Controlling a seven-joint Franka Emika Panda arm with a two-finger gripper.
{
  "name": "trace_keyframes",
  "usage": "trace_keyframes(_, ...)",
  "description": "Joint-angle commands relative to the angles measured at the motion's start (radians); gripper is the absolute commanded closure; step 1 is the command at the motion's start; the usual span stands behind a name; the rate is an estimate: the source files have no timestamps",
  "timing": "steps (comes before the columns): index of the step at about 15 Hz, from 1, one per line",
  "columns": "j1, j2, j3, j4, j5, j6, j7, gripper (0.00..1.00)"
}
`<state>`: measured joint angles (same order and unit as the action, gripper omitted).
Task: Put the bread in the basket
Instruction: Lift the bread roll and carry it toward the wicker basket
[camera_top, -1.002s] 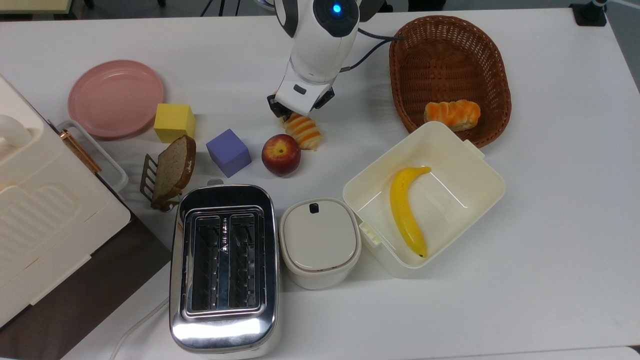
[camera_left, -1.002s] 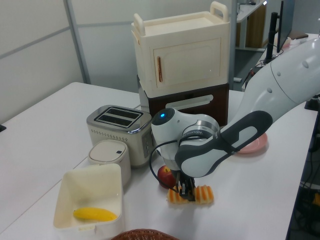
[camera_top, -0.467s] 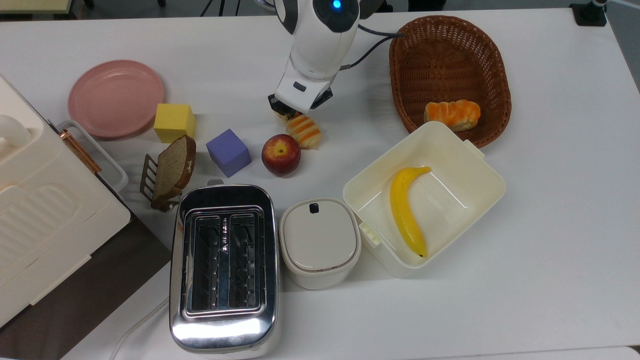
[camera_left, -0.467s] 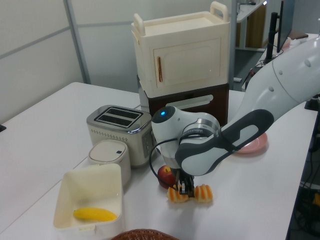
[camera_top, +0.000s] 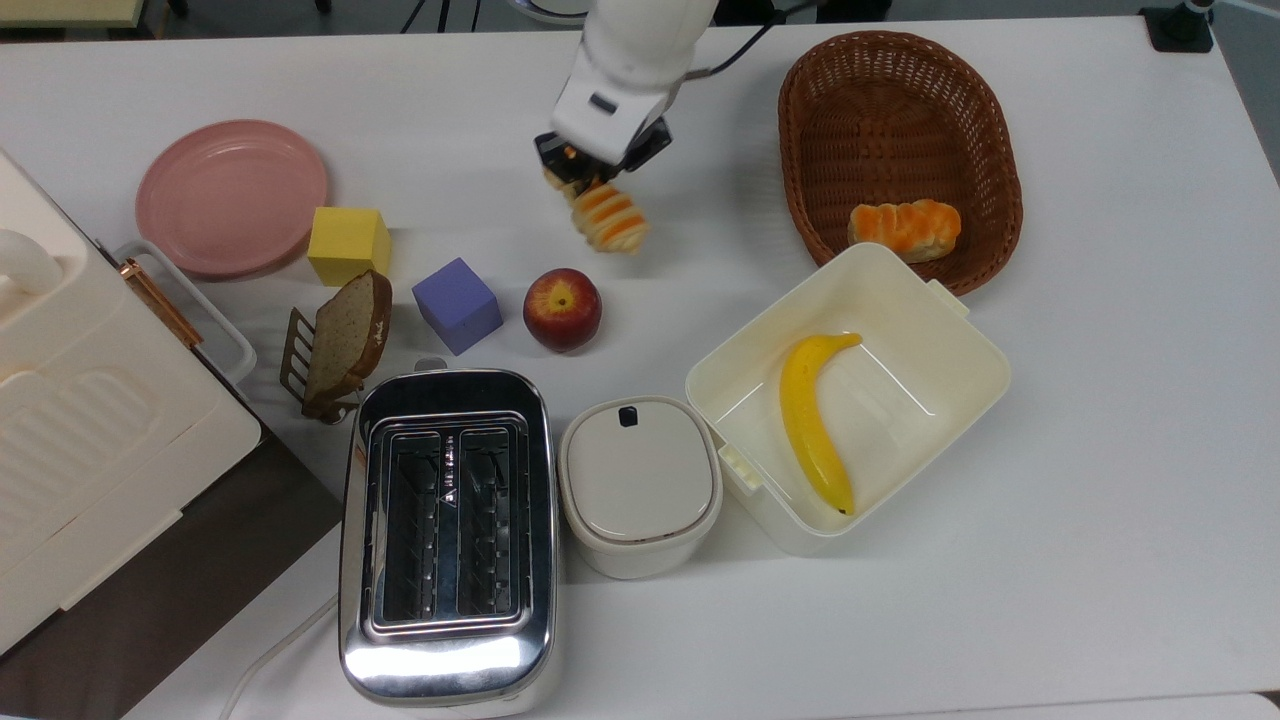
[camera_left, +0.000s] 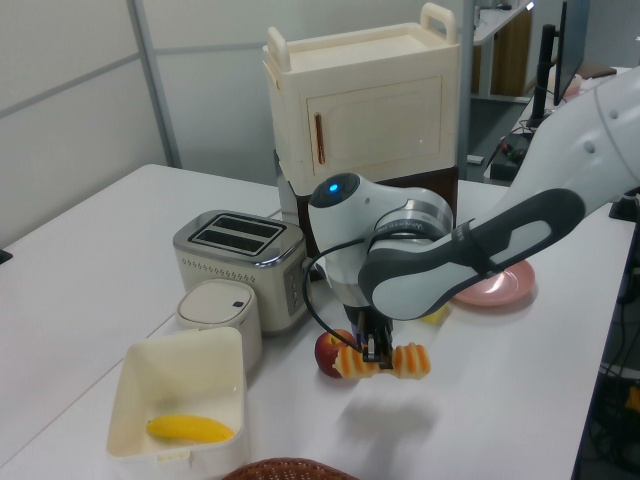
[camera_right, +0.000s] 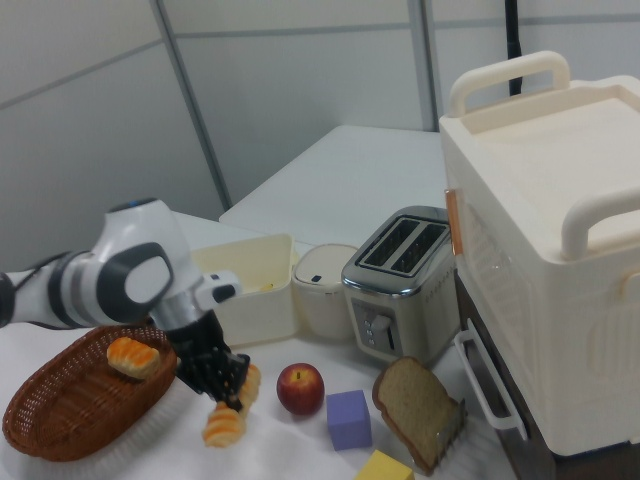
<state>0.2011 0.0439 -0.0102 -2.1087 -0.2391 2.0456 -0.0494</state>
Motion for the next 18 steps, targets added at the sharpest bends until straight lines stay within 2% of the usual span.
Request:
trace_keyframes(1,0.067,-0.13,0.003,-0.024,0.009,-0.045,0.031,1.0)
trace_keyframes(3,0.096,-0.173,0.001,-0.011,0.056,-0.074,0.037,1.0)
trace_keyframes(5,0.133,-0.194,0.002,0.044,0.098,-0.117,0.069,1.0)
trace_keyframes(8,0.208,-0.197,0.003,0.099,0.115,-0.189,0.121,1.0)
trace_keyframes(12,0.326,-0.191,0.001,0.098,0.118,-0.191,0.152,1.0)
trace_keyframes(18,0.457,-0.17,0.003,0.101,0.118,-0.188,0.161,1.0)
